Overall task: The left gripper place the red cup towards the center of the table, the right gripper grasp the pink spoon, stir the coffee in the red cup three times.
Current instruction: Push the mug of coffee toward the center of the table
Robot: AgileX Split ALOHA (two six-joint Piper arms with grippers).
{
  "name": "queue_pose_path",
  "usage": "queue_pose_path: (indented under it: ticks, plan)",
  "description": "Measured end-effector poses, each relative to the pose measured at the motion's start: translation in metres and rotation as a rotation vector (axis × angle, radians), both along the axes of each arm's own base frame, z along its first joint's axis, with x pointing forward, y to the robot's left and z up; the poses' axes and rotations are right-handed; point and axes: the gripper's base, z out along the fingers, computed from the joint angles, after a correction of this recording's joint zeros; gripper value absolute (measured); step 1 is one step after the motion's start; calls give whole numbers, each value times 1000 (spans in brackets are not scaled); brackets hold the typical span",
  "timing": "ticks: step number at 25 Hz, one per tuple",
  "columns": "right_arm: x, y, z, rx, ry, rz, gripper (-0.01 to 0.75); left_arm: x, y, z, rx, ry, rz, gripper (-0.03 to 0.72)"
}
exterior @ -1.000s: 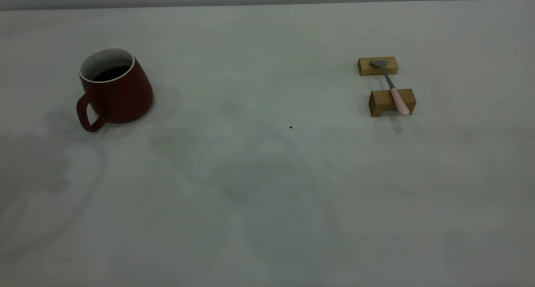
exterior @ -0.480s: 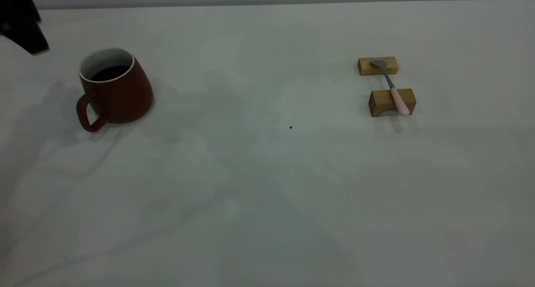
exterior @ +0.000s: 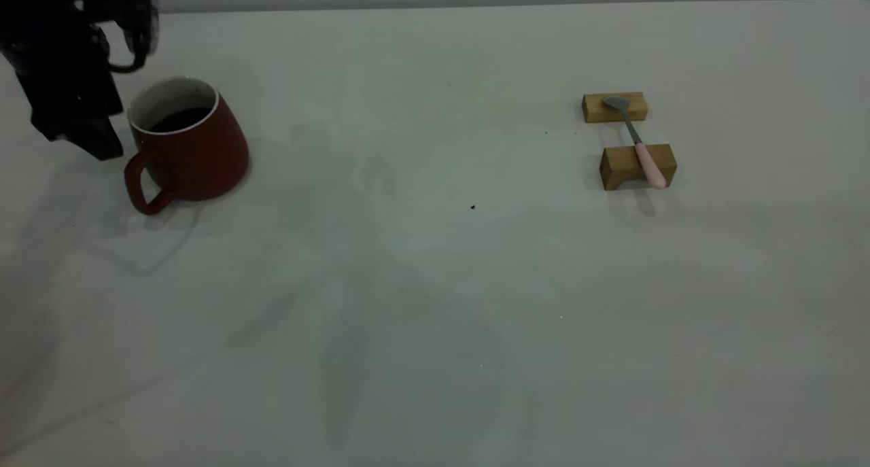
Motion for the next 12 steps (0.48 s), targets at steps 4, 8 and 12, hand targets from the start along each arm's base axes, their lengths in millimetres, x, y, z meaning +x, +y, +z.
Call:
queue_pose_path:
  ticks: [4,8,12]
  plan:
    - [0,0,0,0,0,0,592,1,-5,-10,-3,1,-29,595]
    - [0,0,0,0,0,0,592,2,-16,-12,-7,-8,-55,595]
    - [0,0,0,0,0,0,592,3,-28,-12,-25,-22,-65,595]
